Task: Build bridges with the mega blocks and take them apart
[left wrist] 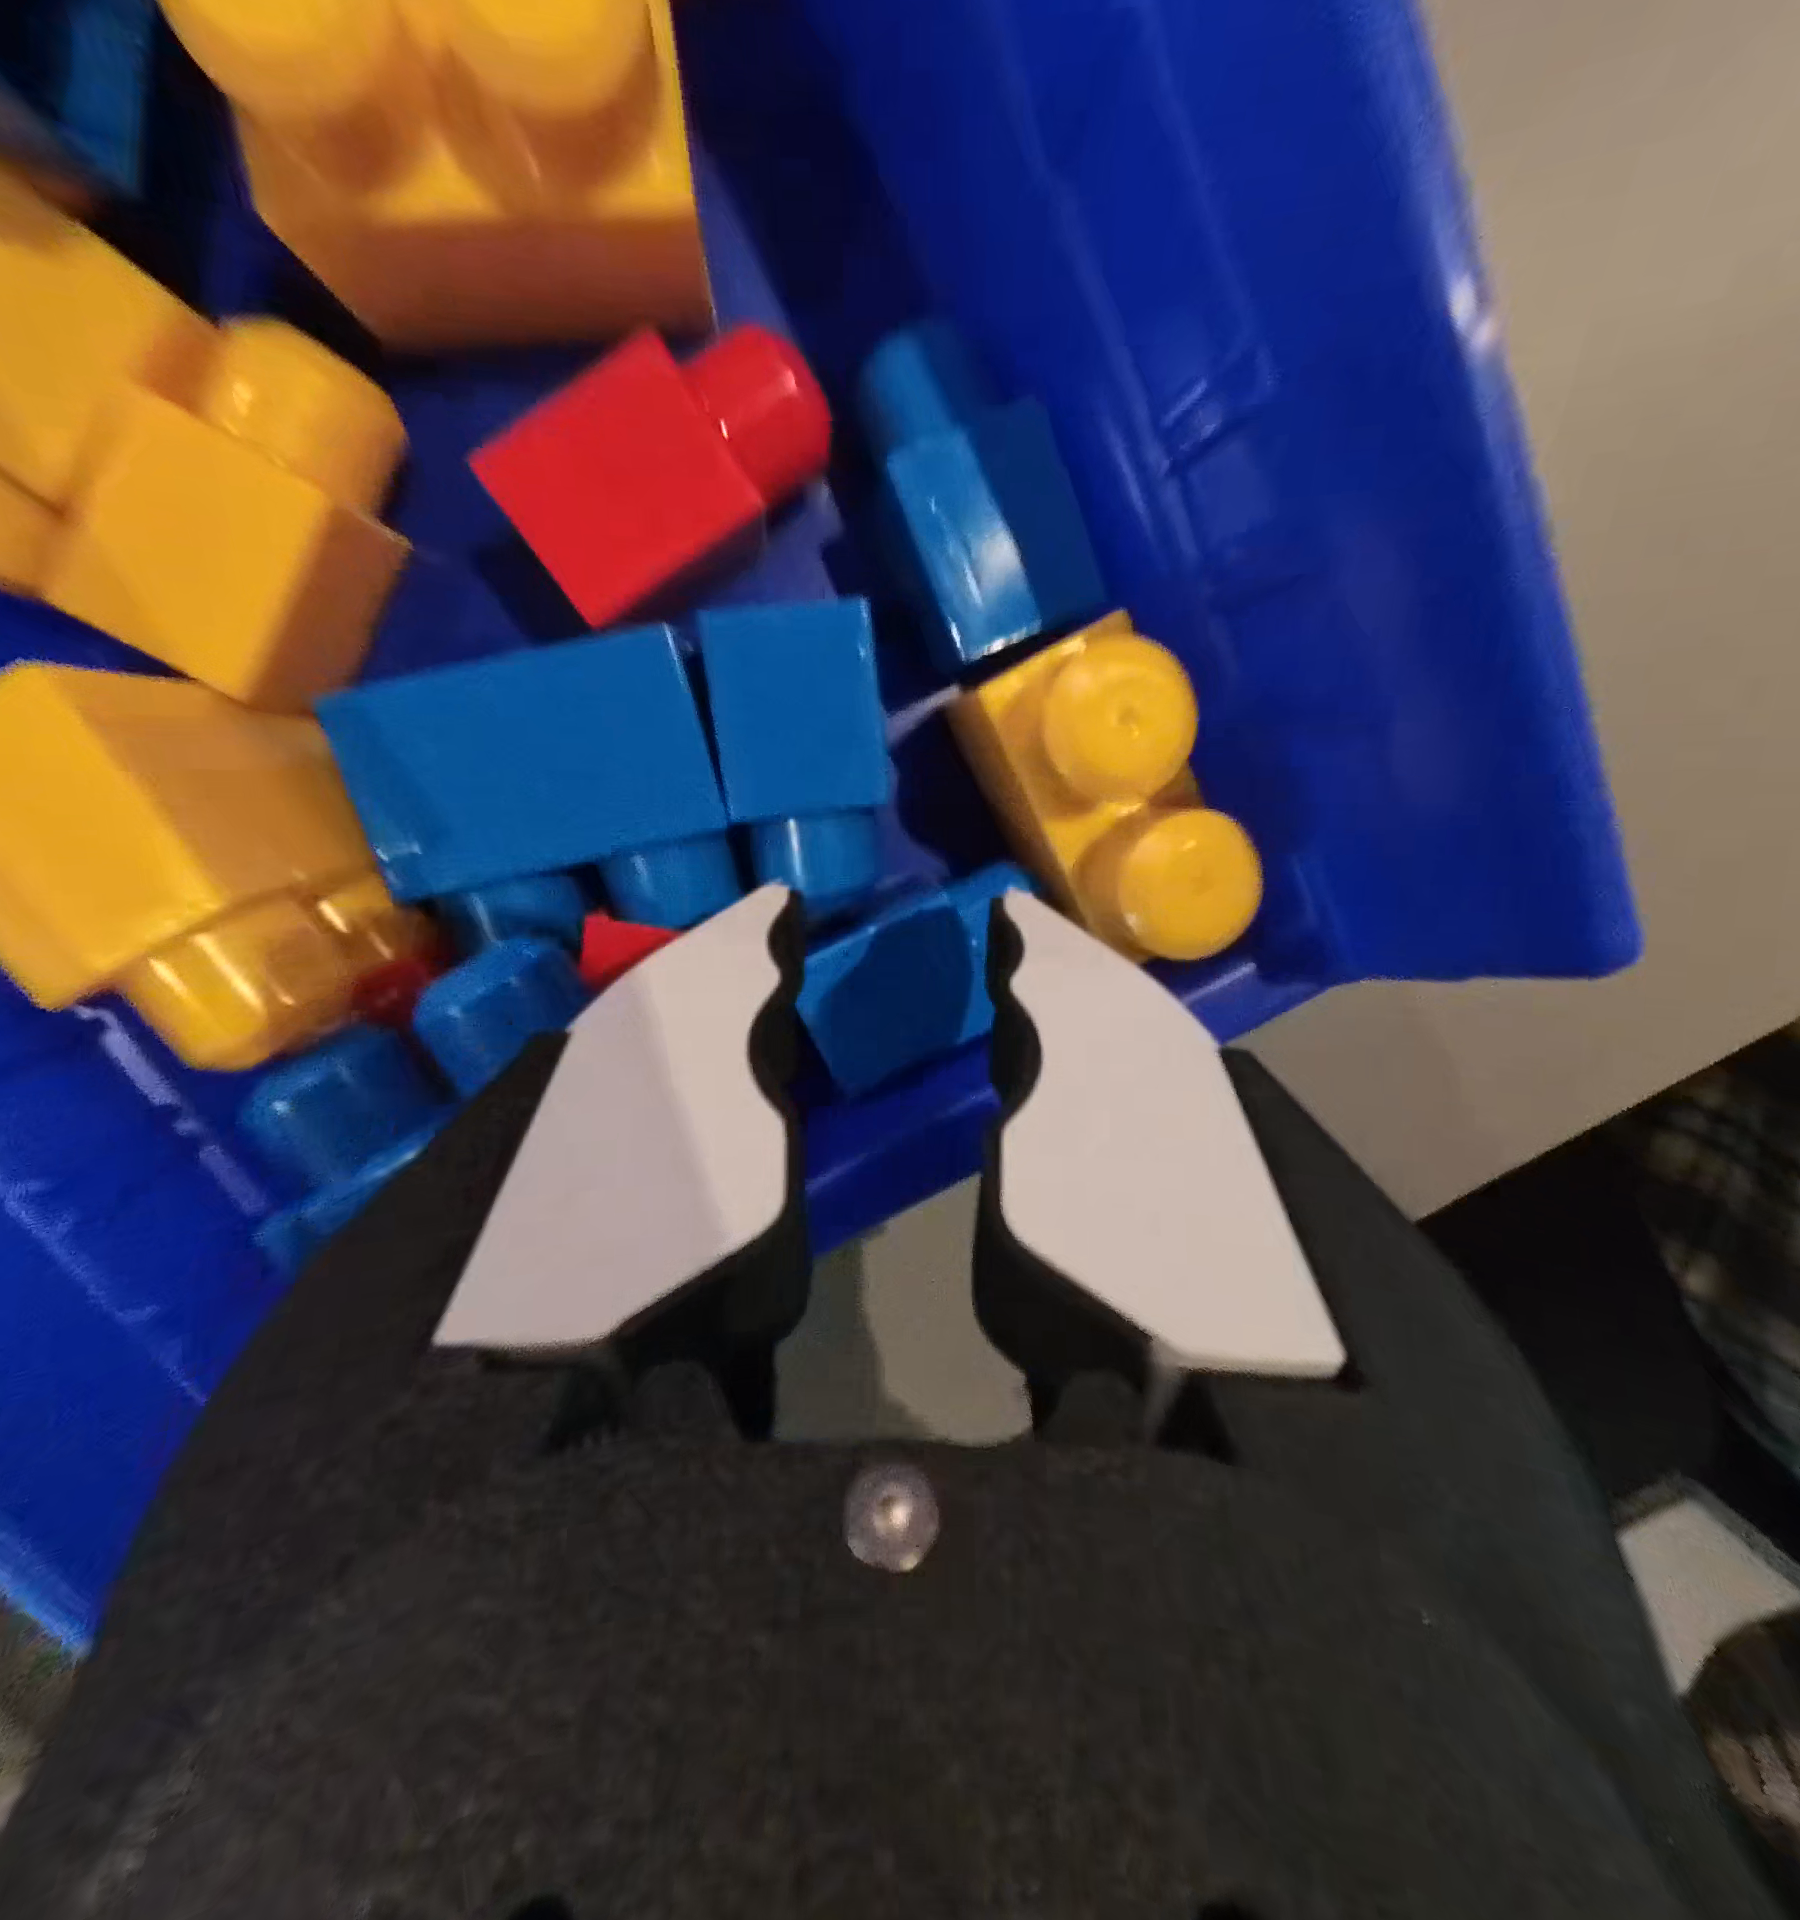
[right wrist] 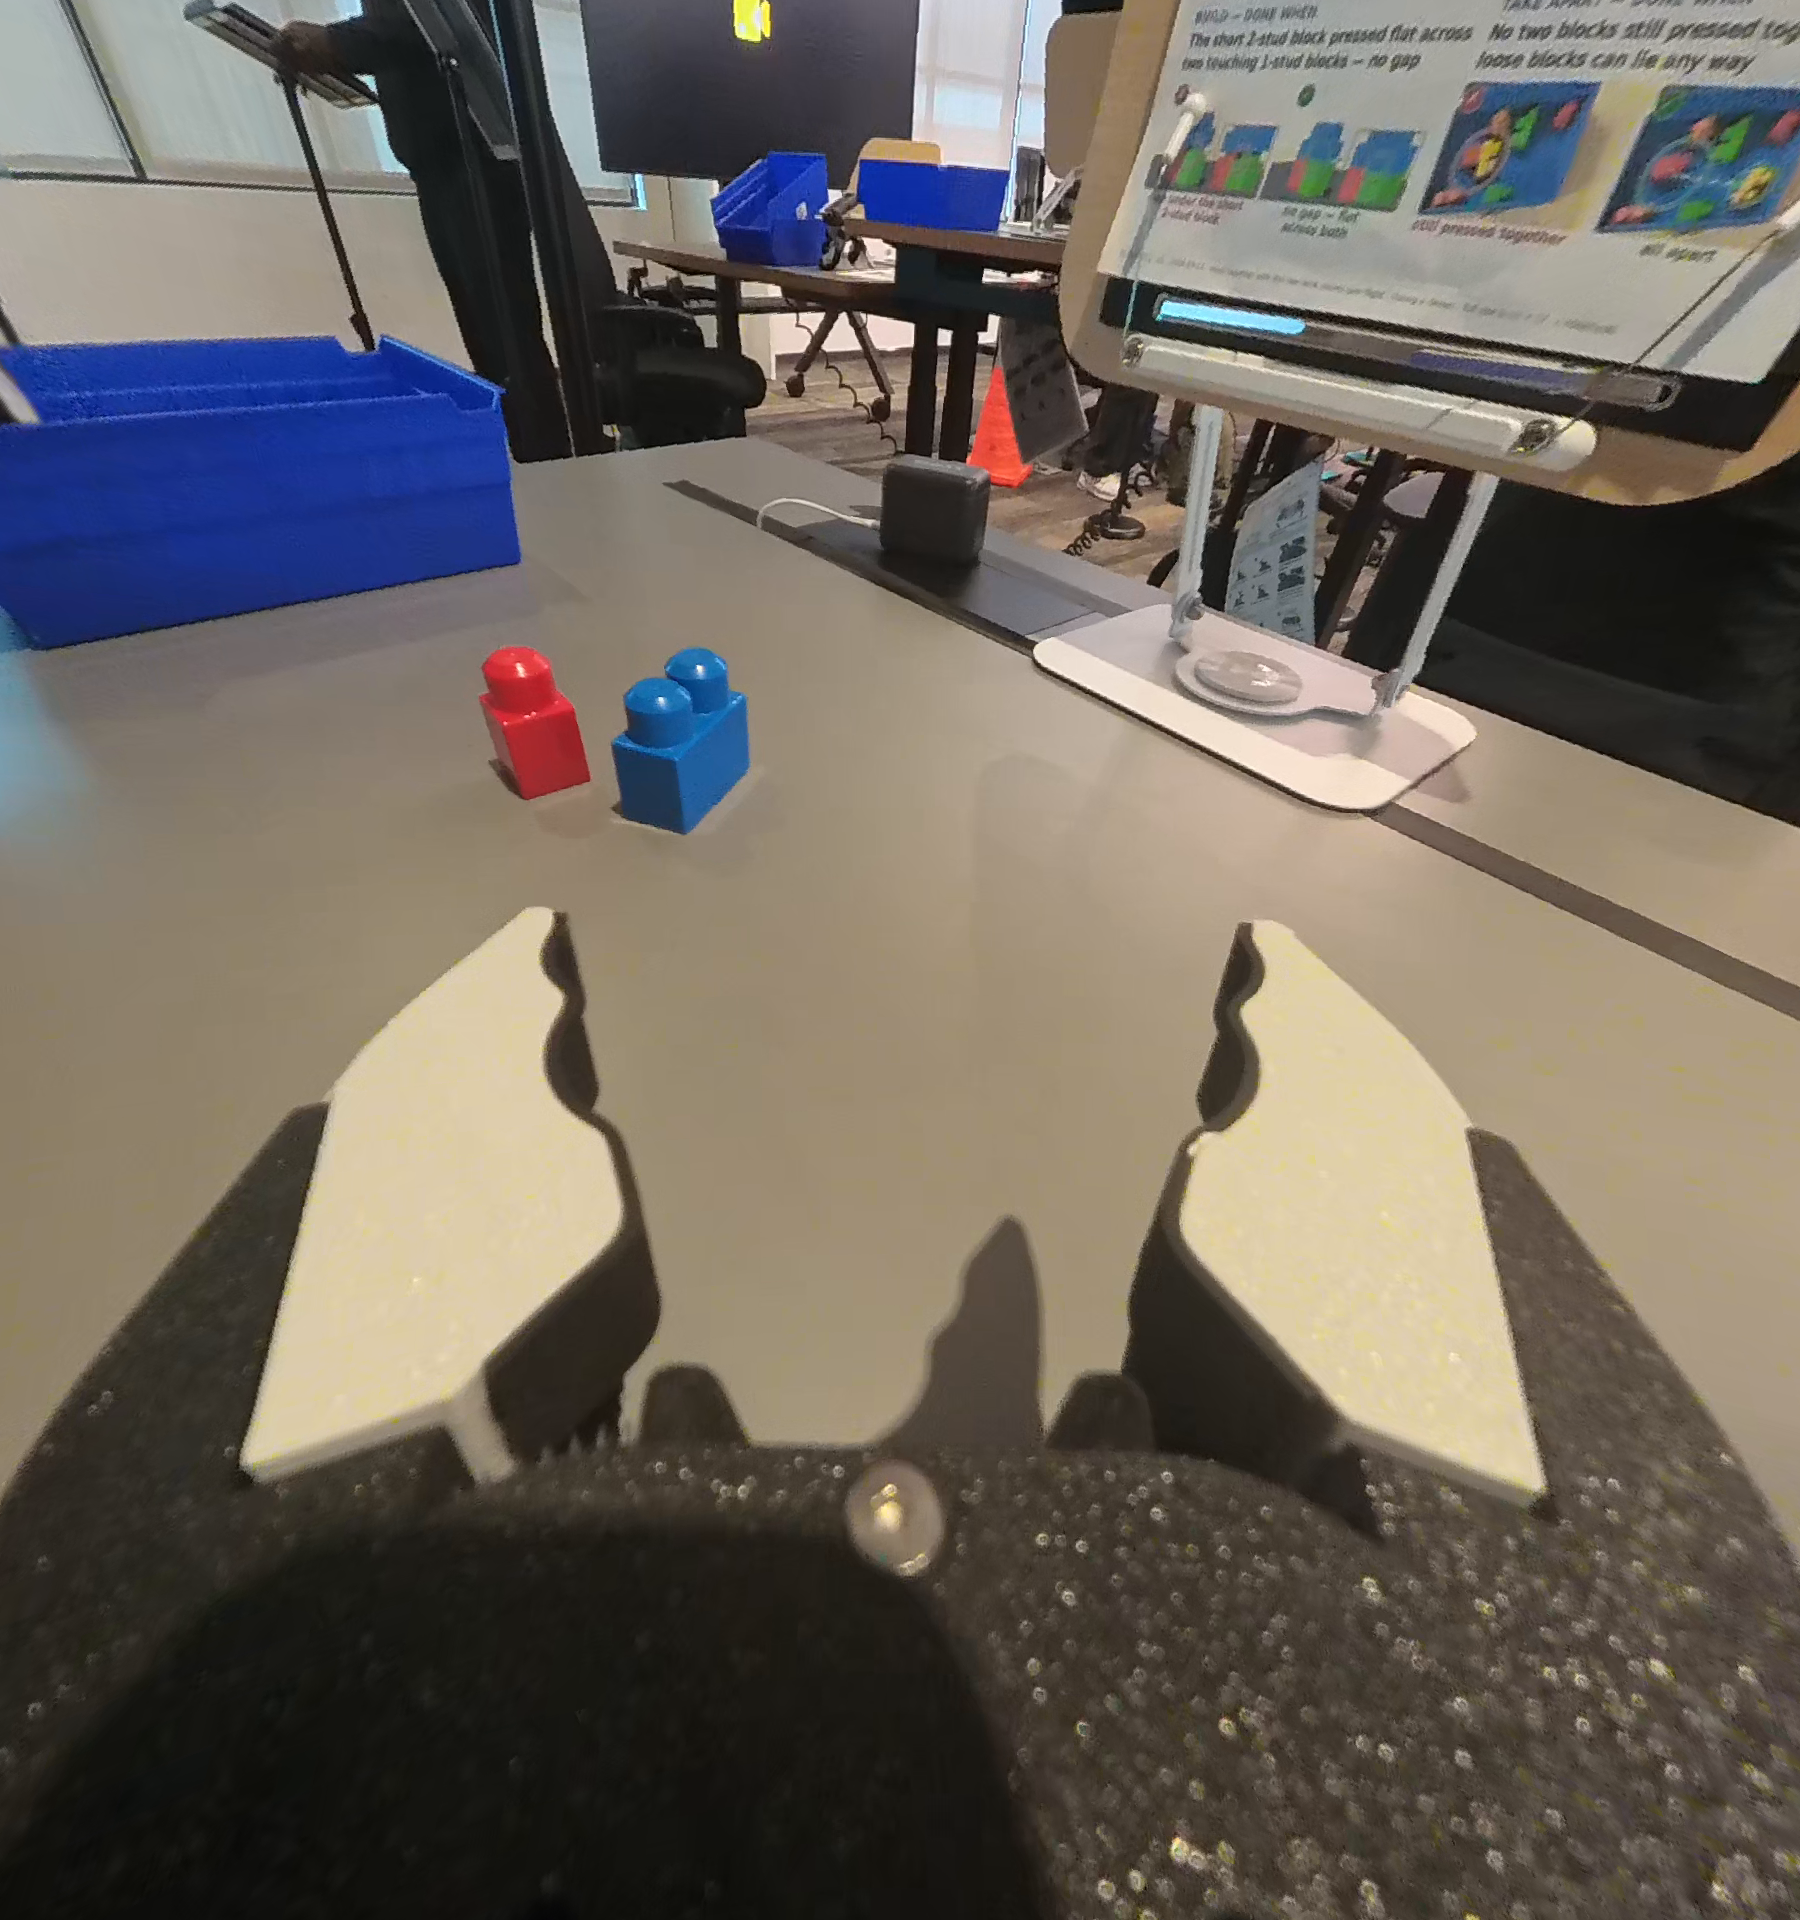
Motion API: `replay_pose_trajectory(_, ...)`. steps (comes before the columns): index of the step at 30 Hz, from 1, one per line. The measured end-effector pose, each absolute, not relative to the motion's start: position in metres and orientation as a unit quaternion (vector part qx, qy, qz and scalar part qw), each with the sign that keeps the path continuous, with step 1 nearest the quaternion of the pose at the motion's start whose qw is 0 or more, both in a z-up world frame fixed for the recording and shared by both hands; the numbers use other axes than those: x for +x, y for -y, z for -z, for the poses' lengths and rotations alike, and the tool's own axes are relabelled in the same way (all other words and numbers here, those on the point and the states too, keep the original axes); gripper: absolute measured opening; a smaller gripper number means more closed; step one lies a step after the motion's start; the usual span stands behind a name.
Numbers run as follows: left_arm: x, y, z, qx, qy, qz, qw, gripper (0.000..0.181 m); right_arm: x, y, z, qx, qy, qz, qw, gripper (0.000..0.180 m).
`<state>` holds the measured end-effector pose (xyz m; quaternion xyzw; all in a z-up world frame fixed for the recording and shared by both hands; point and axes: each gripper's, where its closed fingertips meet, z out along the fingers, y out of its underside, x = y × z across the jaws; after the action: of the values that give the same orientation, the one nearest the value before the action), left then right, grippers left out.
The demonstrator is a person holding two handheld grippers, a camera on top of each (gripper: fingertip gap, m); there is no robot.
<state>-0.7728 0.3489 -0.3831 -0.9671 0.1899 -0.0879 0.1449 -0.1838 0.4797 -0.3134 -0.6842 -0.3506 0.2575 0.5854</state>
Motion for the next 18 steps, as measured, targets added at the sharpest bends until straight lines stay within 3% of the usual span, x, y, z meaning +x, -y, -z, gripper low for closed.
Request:
replay_pose_trajectory(9, -0.776, -0.365, 0.399, -0.973, -0.179, 0.063, 0.133, 0.028, -0.181, -0.479, 0.313, -0.684, 0.349, -0.258, 0.586, 0.115)
replay_pose_trajectory(14, -0.769, -0.364, 0.409, -0.976, -0.174, 0.074, 0.105, 0.040, -0.177, -0.478, 0.316, -0.685, 0.343, -0.259, 0.588, 0.115)
replay_pose_trajectory(18, -0.766, -0.369, 0.413, -0.975, -0.182, 0.078, 0.103, 0.037, -0.178, -0.478, 0.318, -0.685, 0.344, -0.262, 0.587, 0.115)
